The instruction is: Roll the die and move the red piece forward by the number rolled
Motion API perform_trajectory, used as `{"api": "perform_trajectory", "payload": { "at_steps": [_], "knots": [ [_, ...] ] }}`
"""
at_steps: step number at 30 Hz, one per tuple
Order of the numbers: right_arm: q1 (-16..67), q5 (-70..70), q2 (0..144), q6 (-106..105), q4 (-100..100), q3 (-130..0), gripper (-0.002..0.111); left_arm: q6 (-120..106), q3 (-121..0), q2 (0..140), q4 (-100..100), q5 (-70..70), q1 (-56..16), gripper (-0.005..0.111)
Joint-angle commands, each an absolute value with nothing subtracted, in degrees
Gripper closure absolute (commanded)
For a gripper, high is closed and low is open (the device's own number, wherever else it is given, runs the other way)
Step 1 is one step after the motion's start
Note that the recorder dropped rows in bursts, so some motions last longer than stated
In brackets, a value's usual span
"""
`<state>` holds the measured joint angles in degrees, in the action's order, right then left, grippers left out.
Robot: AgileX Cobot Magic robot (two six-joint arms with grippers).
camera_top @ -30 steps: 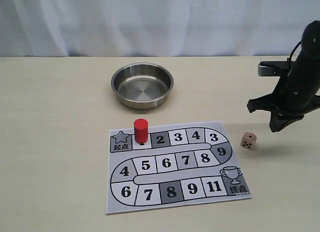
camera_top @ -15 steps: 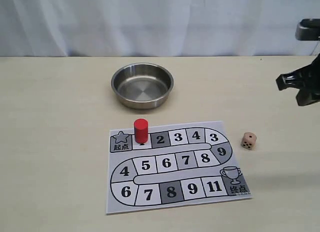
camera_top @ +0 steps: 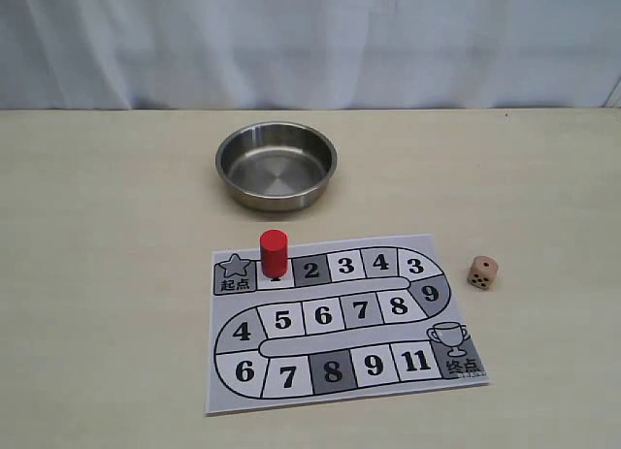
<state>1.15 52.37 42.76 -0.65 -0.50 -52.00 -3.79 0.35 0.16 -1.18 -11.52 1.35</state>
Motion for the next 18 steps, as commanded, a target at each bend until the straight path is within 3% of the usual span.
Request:
{"api": "perform_trajectory", "payload": {
  "at_steps": [1,13,18],
  "knots": [
    [0.8,52.1,30.8,-0.4,-0.4,-51.6,0.104,-3.6,0.0,0.0,-0.8,-10.6,1.3,0.107],
    [0.8,53.2,3.5,-0.4,-0.4,-51.6,0.104,-3.6,0.0,0.0,-0.8,-10.6,1.3,0.107],
    [0.8,54.8,0.0,-0.4,-0.4,-52.2,0.104,-3.6,0.0,0.0,-0.8,-11.0,1.3,0.107]
  ]
}}
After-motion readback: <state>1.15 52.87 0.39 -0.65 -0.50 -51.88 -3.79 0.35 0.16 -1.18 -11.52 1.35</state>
